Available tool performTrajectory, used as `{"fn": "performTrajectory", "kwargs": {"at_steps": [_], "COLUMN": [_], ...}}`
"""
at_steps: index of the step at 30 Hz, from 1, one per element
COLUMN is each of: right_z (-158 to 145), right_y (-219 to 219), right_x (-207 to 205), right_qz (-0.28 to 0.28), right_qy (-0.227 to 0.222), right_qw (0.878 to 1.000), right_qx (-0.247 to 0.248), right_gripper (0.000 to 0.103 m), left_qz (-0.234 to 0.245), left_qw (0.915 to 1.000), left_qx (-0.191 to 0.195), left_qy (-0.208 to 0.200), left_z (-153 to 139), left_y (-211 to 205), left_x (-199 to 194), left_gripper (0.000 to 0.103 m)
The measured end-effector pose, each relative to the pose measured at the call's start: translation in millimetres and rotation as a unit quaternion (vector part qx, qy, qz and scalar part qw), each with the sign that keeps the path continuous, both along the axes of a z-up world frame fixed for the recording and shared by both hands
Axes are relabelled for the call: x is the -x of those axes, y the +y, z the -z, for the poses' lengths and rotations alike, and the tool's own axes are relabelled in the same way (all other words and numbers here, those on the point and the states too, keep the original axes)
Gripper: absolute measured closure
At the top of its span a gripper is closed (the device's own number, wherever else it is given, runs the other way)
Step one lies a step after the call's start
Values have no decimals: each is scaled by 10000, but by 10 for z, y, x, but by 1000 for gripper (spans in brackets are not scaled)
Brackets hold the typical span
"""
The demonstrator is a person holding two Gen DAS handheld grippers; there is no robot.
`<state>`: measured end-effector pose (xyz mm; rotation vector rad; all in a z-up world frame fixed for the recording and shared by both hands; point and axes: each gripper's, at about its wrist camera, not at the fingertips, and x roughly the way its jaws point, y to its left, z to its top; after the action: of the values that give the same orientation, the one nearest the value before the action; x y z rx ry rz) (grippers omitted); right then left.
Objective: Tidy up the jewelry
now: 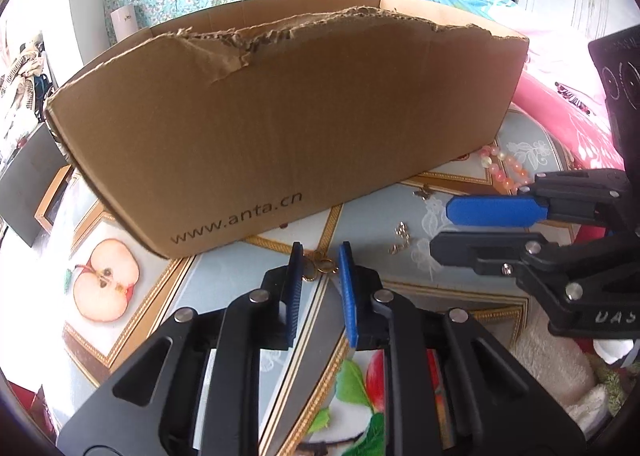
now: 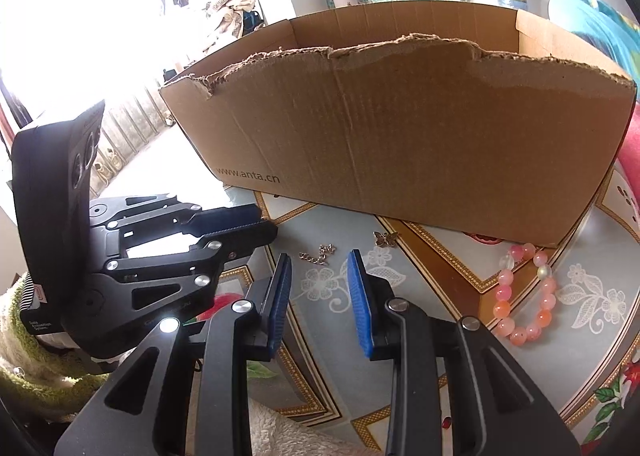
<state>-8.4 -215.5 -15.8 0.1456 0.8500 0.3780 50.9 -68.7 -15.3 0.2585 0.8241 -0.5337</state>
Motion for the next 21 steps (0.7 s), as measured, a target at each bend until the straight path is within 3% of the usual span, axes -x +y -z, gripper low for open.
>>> {"fn": "performTrajectory", "kwargs": {"at_steps": [17,21], "right_z": [-21,-44], "right_y": [230,265], "right_x": [-96,-42], "right_qz": [-311,-410], "right_qy": [-325,-374], "right_qw": [9947,9926], "right_qx": [925,1079], "right_gripper": [74,85], "left_qz": [-151,-170], "left_qw": [9998,9997], "left_qx": [69,102], "left_qy": [142,148], "left_z": [-13,-10], "left_y": [169,200], "left_x": [181,191], "left_gripper": [86,86]}}
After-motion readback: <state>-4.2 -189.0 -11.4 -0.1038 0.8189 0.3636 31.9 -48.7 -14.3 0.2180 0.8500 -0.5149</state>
